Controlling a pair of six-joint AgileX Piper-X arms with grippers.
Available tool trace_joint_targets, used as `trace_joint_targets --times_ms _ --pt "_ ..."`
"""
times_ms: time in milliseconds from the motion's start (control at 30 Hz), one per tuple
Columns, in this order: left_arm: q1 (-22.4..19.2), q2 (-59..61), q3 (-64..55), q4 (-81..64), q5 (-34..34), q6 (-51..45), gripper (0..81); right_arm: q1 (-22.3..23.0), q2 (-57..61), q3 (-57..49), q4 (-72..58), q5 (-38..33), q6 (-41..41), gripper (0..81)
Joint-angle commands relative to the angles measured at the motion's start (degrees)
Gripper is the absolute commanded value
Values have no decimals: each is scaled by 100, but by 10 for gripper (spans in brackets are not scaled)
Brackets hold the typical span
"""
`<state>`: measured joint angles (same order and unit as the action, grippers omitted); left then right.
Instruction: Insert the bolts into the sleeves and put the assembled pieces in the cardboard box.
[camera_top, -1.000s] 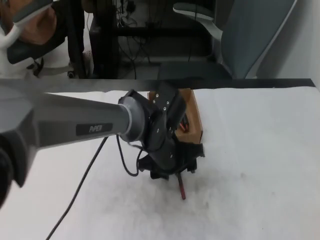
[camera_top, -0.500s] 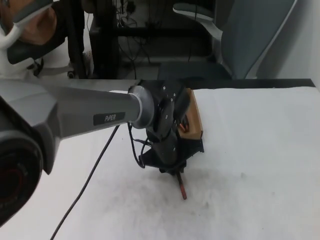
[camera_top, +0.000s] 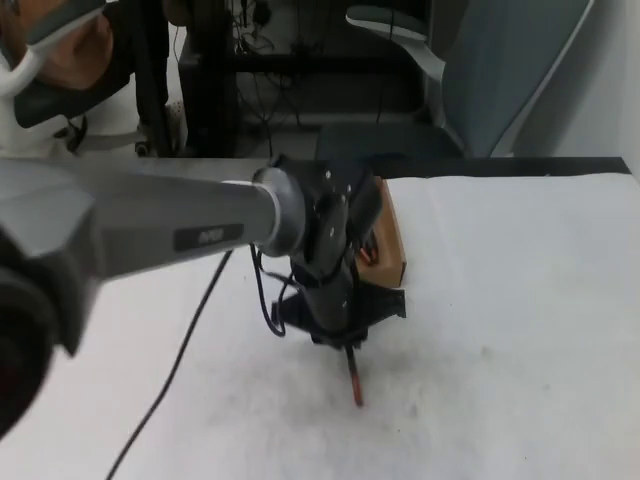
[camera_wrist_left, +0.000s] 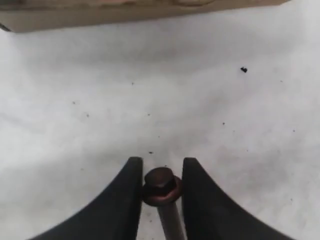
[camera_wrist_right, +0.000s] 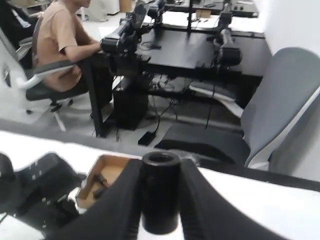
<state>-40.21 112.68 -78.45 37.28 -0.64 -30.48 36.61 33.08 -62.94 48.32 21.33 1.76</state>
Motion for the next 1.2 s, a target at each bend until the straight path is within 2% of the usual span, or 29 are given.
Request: trace_joint_targets --times_ms 0,100,267,400,500,600,767,900,1067,1167 --pt "-44 -717 -14 -68 -823 629 53 -28 -9 716 -459 -531 83 6" --pt "-115 -1445 172 -457 -1206 1169 53 -28 -37 1482 -1184 -783 98 6" --pt "-171 -2777 957 -1652 -1210 1895 53 -14 -339 2676 -2505 -1166 297 6" --pt "-188 -3778 1903 -3020 -508 2249 53 83 -673 3581 -3588 -1883 116 6" --pt "-343 -4399 2779 -4368 375 2831 53 252 -720 4220 -4497 -2019 263 6" --pt "-586 -4960 3651 -5448 674 2907 53 506 -719 4710 -5152 -2033 321 6" --pt "-932 -5358 4416 -6489 653 2719 53 915 -719 5011 -5551 -2039 309 6" --pt "-1097 -5360 4487 -6664 870 2696 53 1159 -570 5009 -5503 -2059 -119 6" --pt "-1182 -5360 4487 -6573 1266 2703 53 1243 -342 5009 -5503 -1896 -224 6" --pt "-1180 -5360 4487 -6443 1273 2682 53 1243 -284 5009 -5503 -1858 -224 6"
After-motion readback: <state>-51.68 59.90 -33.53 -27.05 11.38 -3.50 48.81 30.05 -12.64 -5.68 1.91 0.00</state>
